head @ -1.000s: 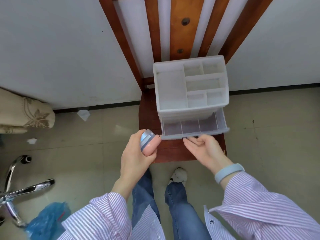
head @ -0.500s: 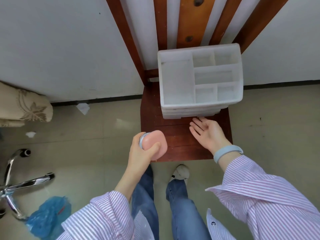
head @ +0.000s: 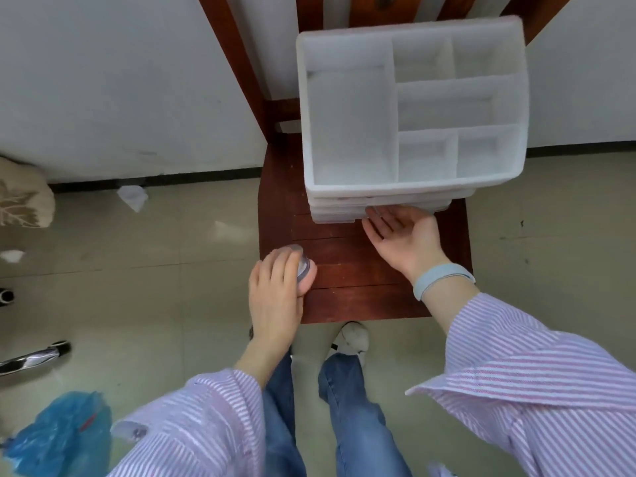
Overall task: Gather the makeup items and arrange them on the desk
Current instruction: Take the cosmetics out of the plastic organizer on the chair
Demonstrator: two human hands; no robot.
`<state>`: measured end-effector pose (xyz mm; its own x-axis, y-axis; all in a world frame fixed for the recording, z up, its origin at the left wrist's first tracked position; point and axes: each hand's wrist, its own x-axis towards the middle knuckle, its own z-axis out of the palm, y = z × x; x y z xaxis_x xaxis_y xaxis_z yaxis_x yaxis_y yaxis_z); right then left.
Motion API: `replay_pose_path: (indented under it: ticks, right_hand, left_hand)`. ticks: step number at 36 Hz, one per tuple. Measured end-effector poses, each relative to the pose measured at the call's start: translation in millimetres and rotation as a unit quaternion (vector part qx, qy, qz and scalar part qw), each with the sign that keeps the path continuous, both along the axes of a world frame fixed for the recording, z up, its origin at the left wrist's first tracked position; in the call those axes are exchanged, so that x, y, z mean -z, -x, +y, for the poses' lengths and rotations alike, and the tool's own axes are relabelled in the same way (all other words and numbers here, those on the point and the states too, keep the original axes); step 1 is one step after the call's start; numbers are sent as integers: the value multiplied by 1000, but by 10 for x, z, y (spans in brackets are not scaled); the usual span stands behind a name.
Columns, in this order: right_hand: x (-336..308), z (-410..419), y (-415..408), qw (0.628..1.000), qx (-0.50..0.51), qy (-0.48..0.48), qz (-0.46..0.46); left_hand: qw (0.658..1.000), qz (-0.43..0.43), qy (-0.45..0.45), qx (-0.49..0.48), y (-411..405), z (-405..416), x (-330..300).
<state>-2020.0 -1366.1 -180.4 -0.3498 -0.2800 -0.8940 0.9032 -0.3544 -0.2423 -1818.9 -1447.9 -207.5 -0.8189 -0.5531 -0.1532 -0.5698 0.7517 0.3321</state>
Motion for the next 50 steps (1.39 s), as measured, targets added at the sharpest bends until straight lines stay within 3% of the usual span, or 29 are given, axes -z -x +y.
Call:
replay_pose_path:
  ticks: [3,14,20,25,30,36,39,43,46,48,50]
  right_hand:
    - [-2,17,-19,1000,0,14,11]
    - [-28,229,-319,999,-31,19,25]
    - [0,414,-553,998,-44,-26,29]
    - [-7,523,-750,995,-63,-70,33]
    - [-3,628,-843,995,-47,-78,27]
    - [8,693,-825,993,-67,-92,33]
    - [-27,709,-819,991,-79,-104,30]
    - [-106,723,-789,985,-119,-118,29]
    - [-205,769,-798,947,-254,-189,62]
    - [-241,828,-821,884,-335,-285,157]
    - [-249,904,-825,794,-362,-378,309]
  left_hand:
    - [998,-32,43,24,1,26,232]
    - [987,-150,14,63,-321,279,444]
    - [977,-200,2,79,-338,290,412]
    - [976,-202,2,86,-300,254,406]
    - [978,-188,-69,64,-210,176,432]
    - [966,-233,-90,73,-157,118,391]
    - [973,-204,-86,59,-207,120,317]
    - [993,-32,-85,-69,-275,175,121]
    - [987,79,-92,-102,-216,242,-100]
    - [991,114,-52,-39,-120,282,-211]
    - [991,122,-8,50,0,330,-275]
